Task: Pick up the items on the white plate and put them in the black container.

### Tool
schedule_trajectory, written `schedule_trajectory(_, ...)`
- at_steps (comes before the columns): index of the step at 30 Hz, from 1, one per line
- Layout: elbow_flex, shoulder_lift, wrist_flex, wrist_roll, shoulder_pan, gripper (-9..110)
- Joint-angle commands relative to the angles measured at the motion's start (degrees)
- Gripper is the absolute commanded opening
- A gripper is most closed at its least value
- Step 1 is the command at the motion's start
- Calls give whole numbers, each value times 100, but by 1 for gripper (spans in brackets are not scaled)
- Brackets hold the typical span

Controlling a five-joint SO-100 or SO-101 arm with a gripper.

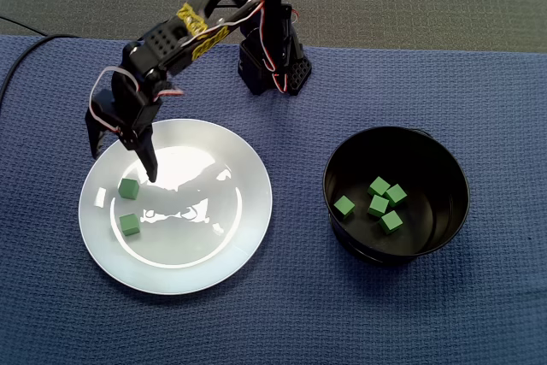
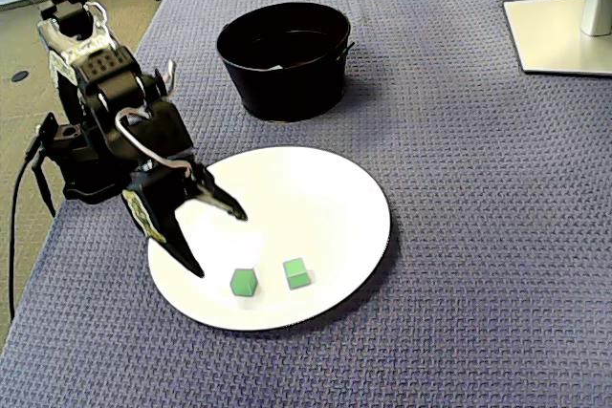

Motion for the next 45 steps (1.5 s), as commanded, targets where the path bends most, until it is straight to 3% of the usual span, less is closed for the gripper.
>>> schedule_trajectory(1, -439, -334, 123, -264, 97, 43)
schedule_trajectory(8, -1116, -888, 1213, -185, -202, 42)
schedule_trajectory(30, -2083, -2188, 747, -167, -343, 38)
schedule_trajectory(45, -1942, -2338, 413, -44, -352, 20)
